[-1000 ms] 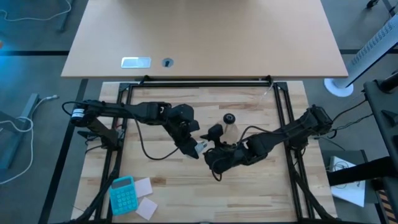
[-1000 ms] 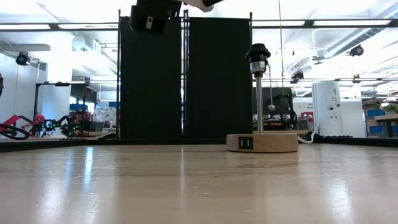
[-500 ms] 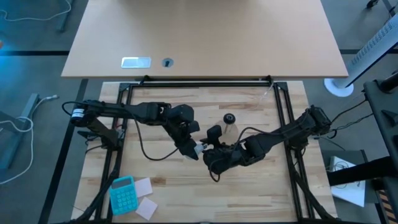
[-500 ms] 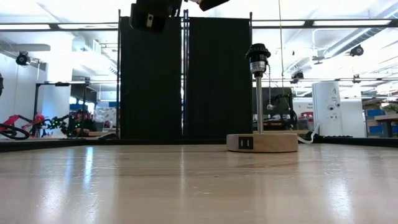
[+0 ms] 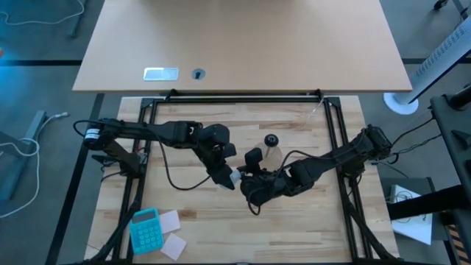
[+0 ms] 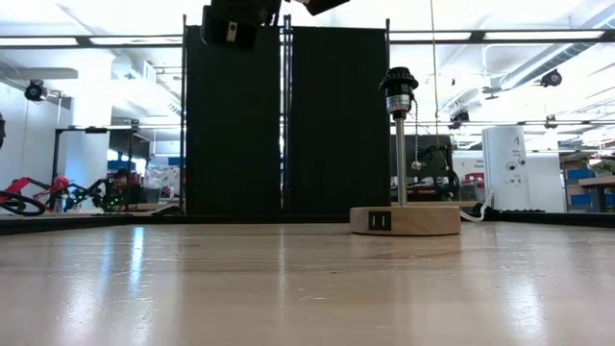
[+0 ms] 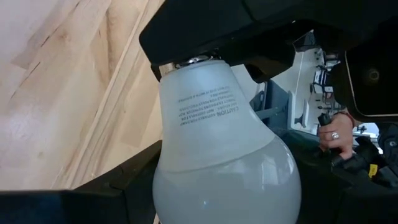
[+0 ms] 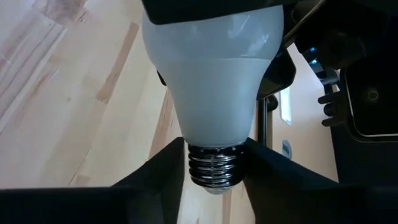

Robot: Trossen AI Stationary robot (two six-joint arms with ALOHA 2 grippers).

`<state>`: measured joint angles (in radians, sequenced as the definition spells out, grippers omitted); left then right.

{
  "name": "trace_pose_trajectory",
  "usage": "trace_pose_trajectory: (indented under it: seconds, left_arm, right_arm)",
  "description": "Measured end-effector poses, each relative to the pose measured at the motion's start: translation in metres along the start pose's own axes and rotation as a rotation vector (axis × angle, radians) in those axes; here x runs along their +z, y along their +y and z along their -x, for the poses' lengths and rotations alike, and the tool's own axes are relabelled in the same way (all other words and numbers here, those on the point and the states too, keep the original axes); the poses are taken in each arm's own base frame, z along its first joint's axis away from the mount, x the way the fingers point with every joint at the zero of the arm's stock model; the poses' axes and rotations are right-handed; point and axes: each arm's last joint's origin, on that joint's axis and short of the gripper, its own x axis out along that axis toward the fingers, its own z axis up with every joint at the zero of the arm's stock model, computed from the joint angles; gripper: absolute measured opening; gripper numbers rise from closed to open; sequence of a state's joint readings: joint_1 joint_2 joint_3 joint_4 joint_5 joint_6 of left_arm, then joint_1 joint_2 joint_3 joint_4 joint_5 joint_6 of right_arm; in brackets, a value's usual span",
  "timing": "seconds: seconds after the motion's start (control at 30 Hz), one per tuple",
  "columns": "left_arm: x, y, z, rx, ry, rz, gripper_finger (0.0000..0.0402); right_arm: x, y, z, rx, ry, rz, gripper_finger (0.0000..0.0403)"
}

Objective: Screw lightbulb
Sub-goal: Insert the lightbulb into the lamp

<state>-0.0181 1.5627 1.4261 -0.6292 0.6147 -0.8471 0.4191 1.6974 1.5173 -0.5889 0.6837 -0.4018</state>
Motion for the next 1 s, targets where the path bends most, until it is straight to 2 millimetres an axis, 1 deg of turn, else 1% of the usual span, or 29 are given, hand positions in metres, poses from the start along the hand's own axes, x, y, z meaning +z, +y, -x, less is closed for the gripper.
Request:
trace_pose_trajectory:
  seconds: [0.17,0.33,0.5,0.77,0.87,0.93,1.0]
  left_arm:
    - [0.0,0.0,0.0,0.001,0.001,-0.015,0.0263]
    - [0.0,0.0,0.0,0.003,0.002,-0.061,0.0268]
    - [0.001,0.0,0.0,0.016,-0.028,-0.086,0.029]
    - [0.002,0.001,0.002,0.053,-0.066,-0.115,0.0326]
    - [0.003,-0.002,0.01,0.044,-0.097,-0.145,0.0334]
    - [0.002,-0.007,0.022,0.043,-0.165,-0.166,0.0336]
    - [0.0,-0.016,0.039,0.039,-0.265,-0.202,0.0337]
  right_arm:
    - [0.0,0.0,0.0,0.0,0.0,0.002,0.0105]
    - [0.0,0.0,0.0,0.0,0.001,0.005,0.0101]
    - [0.0,0.0,0.0,0.006,0.001,0.001,0.0105]
    - [0.0,0.0,0.0,0.009,0.0,-0.029,0.0095]
    - [-0.001,-0.001,0.002,0.013,0.005,-0.12,0.0098]
    - [-0.004,-0.004,0.007,0.017,0.015,-0.209,0.0098]
    - [-0.007,-0.009,0.015,0.018,0.022,-0.299,0.0095]
